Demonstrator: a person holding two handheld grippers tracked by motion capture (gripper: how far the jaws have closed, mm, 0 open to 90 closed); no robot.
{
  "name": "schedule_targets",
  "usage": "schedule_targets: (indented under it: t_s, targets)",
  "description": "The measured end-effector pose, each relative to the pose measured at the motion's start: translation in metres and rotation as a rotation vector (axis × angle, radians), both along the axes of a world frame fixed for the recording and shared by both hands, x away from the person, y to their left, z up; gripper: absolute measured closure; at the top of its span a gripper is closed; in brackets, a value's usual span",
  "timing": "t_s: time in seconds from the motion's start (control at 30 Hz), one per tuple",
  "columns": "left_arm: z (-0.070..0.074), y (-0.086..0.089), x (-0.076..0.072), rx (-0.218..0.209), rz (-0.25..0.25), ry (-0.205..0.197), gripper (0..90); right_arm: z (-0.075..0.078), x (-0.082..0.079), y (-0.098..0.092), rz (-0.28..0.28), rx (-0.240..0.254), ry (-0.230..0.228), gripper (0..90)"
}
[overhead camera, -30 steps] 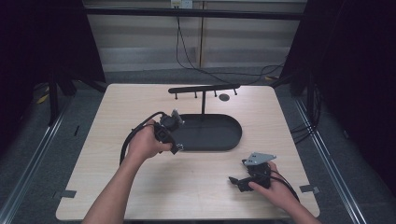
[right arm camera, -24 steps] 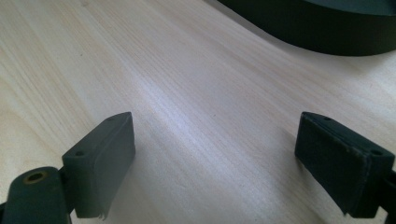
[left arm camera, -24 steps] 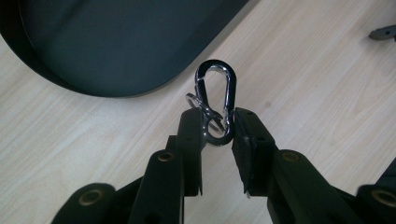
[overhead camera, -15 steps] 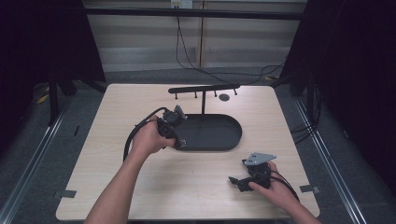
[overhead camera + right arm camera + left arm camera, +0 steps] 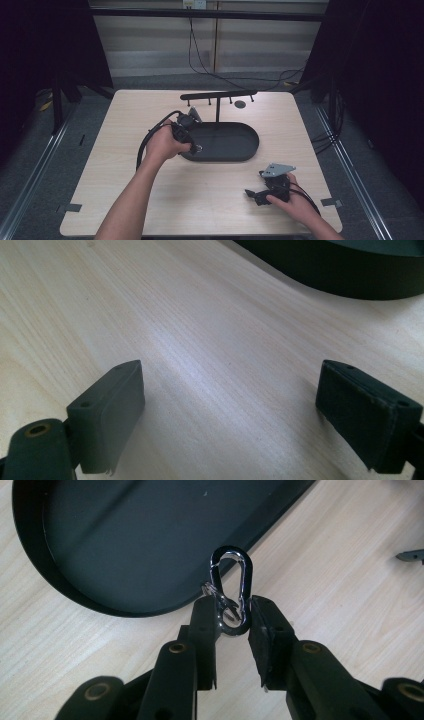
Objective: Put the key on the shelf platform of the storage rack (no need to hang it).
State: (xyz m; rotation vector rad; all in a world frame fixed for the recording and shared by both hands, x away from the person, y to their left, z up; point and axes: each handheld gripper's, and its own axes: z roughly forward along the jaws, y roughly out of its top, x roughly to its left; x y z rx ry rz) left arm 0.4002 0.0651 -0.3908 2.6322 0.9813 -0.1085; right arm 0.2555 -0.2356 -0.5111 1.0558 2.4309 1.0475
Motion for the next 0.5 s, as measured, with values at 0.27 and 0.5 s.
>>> schedule_targets:
  t_s: [0.27, 0.5]
  targets:
    - [-0.004, -0.0018, 0.0054, -0.003, 0.009, -0.011, 73.1, -0.0001, 0.0001, -0.0001, 0.001, -0.001, -0.002, 11.9]
    - [-0.0055, -0.0055, 0.0091, -0.005, 0.02, -0.029, 73.1, -0.0001, 0.0, 0.0, 0.0, 0.0, -0.001, 11.9]
